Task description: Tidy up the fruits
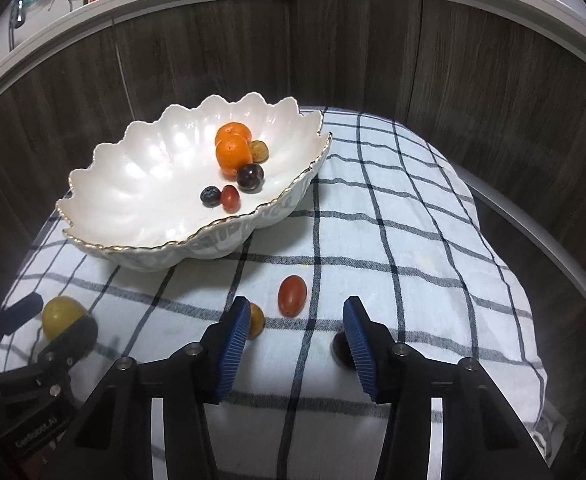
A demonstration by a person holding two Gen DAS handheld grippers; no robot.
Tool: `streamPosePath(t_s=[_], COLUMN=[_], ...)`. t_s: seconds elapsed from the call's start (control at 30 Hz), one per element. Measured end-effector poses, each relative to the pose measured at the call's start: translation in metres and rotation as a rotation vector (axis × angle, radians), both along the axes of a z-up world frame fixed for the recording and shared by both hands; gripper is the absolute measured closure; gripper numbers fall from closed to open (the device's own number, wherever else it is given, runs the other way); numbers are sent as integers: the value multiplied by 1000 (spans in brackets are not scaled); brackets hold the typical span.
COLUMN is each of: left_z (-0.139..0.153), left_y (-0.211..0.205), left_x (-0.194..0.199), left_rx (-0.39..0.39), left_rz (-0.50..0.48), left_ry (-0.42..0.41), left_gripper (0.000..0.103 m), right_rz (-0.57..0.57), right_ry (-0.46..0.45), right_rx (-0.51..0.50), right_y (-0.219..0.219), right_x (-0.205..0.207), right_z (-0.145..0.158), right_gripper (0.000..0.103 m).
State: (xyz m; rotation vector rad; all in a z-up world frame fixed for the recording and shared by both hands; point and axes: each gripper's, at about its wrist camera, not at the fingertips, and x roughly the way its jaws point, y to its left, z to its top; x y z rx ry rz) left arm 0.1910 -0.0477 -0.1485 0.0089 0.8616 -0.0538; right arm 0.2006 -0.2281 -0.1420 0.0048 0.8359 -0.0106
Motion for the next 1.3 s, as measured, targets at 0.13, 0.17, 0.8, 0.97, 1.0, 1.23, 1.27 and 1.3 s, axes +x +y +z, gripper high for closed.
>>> streamPosePath(t_s=[0.13, 0.17, 0.8, 0.97, 1.0, 1.23, 1.27, 1.3], left_z=[-5, -6, -18, -17, -17, -11, -9, -7], left_y=[0, 0, 7, 7, 7, 7, 7, 6], left_x=[2, 2, 11, 11, 12, 8, 7, 6], left_rx=[-11, -12, -46, -47, -50, -51, -49, -47], left_rz=[18, 23, 51, 48, 48, 41, 39, 37], left_ry=[24, 25, 64, 65, 66, 52, 45, 40], left_gripper=[32, 32, 55, 55, 55, 55, 55, 55], right_rz=[-4, -5, -1, 3, 3, 11, 10, 9], right_ry=[21, 26, 108, 106, 106, 87, 84, 80], right_rx=[8, 9, 20, 17, 19, 23, 23, 22], right_y=[-1, -1, 1, 2, 2, 3, 2, 2], right_x=[8, 10, 40, 41, 41, 36, 35, 34], right_z=[-4, -5, -28, -28, -28, -19, -17, -16], right_gripper=[55, 57, 82, 83, 83, 83, 83, 83])
